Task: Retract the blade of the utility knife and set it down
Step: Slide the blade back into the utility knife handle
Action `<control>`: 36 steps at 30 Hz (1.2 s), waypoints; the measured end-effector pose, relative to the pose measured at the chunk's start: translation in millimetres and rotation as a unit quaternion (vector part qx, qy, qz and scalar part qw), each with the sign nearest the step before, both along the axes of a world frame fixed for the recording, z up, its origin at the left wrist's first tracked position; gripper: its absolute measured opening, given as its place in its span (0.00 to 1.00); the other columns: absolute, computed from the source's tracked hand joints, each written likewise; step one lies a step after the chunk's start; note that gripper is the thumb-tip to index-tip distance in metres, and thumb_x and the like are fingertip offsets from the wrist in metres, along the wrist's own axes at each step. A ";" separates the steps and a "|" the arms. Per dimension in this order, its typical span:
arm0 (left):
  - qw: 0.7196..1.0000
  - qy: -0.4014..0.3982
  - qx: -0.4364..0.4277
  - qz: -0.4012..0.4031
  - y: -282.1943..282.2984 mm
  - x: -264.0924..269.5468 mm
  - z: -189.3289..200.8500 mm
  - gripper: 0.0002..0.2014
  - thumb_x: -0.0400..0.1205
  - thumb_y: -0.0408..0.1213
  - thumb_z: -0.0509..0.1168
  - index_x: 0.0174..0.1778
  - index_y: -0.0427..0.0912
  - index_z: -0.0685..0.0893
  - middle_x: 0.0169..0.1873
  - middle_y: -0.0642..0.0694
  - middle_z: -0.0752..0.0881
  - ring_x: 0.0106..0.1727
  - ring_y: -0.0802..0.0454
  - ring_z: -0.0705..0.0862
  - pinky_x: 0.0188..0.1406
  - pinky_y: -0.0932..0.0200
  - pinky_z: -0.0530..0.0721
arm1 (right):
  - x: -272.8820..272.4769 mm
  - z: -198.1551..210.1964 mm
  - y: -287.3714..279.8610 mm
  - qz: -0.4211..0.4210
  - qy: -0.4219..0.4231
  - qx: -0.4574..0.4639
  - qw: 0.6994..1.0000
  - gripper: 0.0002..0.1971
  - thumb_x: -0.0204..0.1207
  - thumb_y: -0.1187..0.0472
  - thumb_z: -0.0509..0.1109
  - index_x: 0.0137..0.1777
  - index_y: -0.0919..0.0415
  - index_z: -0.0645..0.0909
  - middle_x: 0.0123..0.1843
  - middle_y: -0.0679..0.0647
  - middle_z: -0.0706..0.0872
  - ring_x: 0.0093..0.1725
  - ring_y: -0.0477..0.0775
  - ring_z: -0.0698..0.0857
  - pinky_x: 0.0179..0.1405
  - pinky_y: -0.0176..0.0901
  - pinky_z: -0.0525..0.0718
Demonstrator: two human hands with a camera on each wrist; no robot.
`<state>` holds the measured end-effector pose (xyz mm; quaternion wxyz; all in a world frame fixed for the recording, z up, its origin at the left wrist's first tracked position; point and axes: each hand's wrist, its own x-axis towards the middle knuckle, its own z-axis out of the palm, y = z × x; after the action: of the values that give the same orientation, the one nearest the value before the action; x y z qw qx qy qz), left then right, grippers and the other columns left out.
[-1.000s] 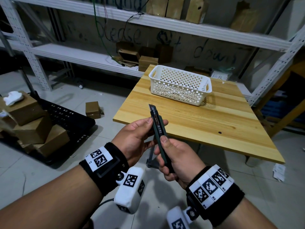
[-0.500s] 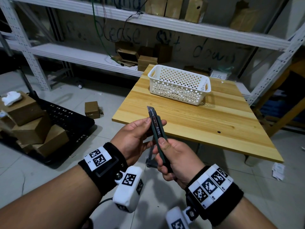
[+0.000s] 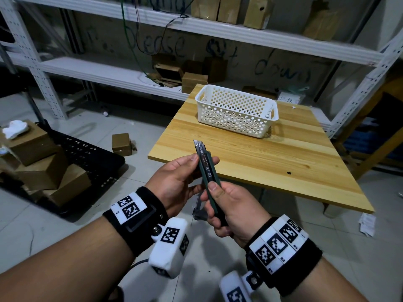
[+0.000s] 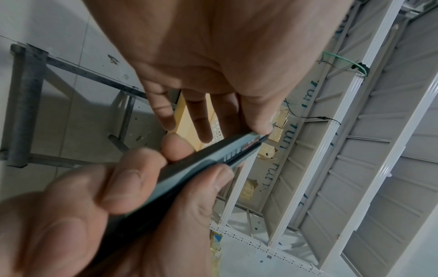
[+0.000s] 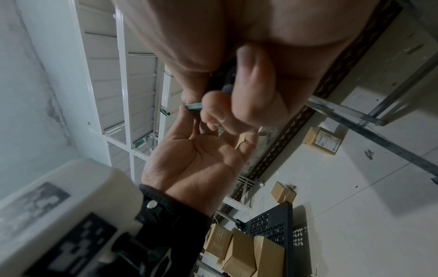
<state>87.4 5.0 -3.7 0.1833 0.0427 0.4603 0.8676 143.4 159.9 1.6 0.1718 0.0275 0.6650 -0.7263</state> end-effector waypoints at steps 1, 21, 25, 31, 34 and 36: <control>1.000 -0.002 0.003 0.000 -0.1 0.0 0.2 0.15 0.87 0.41 0.63 0.63 0.39 0.88 0.64 0.38 0.93 0.49 0.53 0.93 0.38 0.57 0.88 | 0.3 0.1 -0.1 0.000 0.001 -0.002 1.000 0.16 0.89 0.50 0.60 0.49 0.63 0.78 0.27 0.55 0.77 0.20 0.49 0.71 0.15 0.32 0.63; 1.000 -0.005 0.018 0.005 -1.9 0.9 1.6 0.14 0.90 0.39 0.61 0.60 0.39 0.90 0.62 0.37 0.93 0.46 0.50 0.93 0.32 0.58 0.87 | -1.1 -0.8 -1.0 0.008 0.005 -0.005 1.000 0.14 0.89 0.53 0.60 0.53 0.64 0.78 0.29 0.55 0.78 0.21 0.49 0.72 0.15 0.32 0.64; 1.000 -0.003 0.015 0.005 -2.5 0.9 1.9 0.14 0.91 0.39 0.60 0.62 0.38 0.89 0.64 0.37 0.93 0.45 0.50 0.93 0.32 0.59 0.88 | -1.2 -1.9 -1.5 0.010 0.007 -0.011 1.000 0.14 0.89 0.53 0.60 0.53 0.64 0.78 0.29 0.55 0.78 0.21 0.49 0.72 0.15 0.32 0.64; 1.000 -0.001 0.013 0.003 -3.1 0.4 1.7 0.14 0.91 0.39 0.59 0.63 0.38 0.89 0.65 0.37 0.92 0.45 0.51 0.93 0.33 0.59 0.88 | -0.6 -1.0 -1.2 0.013 0.007 -0.012 1.000 0.13 0.89 0.54 0.60 0.54 0.64 0.78 0.30 0.55 0.77 0.22 0.49 0.72 0.15 0.32 0.64; 1.000 -0.001 0.016 0.003 -2.9 0.8 2.0 0.15 0.91 0.39 0.59 0.64 0.37 0.88 0.65 0.37 0.92 0.44 0.51 0.93 0.32 0.59 0.88 | -0.1 -1.0 -1.0 0.014 0.009 -0.012 1.000 0.13 0.89 0.54 0.60 0.54 0.64 0.78 0.30 0.55 0.78 0.22 0.49 0.73 0.15 0.33 0.65; 1.000 -0.003 0.018 0.005 -3.2 0.6 2.0 0.14 0.91 0.39 0.59 0.63 0.37 0.88 0.64 0.37 0.92 0.44 0.51 0.93 0.32 0.59 0.88 | 0.3 -0.8 -1.0 0.015 0.009 -0.009 1.000 0.13 0.89 0.54 0.60 0.54 0.64 0.79 0.31 0.55 0.78 0.22 0.49 0.73 0.15 0.33 0.65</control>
<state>87.9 1.8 -1.7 0.1797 0.0412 0.4446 0.8766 143.7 158.9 0.8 0.1768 0.0091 0.6603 -0.7298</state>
